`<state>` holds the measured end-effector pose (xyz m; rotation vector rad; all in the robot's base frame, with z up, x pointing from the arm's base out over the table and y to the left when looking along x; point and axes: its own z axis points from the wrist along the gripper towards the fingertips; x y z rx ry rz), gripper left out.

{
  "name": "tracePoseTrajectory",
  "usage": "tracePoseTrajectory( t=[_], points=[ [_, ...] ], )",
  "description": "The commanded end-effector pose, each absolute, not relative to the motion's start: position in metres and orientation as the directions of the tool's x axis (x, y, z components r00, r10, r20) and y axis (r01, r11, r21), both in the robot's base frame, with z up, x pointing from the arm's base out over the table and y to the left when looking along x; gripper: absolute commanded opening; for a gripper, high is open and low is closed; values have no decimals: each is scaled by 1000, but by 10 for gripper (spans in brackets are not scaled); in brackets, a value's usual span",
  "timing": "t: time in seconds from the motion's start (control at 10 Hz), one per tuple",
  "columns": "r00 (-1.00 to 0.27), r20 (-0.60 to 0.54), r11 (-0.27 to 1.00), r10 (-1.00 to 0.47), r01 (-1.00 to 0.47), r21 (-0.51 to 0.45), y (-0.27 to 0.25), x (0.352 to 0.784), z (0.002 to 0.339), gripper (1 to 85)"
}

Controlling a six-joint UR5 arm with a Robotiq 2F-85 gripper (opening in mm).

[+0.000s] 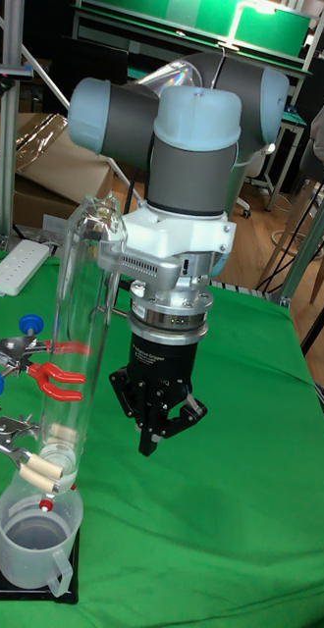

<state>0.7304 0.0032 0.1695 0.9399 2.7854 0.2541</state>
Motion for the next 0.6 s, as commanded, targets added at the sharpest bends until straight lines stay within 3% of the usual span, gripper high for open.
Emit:
tracePoseTrajectory(
  t=[0.0,0.5],
  points=[
    [-748,-160,762,644,607,228,0,735,168,13],
    [-749,-210,776,628,586,231,11,723,162,13]
  ],
)
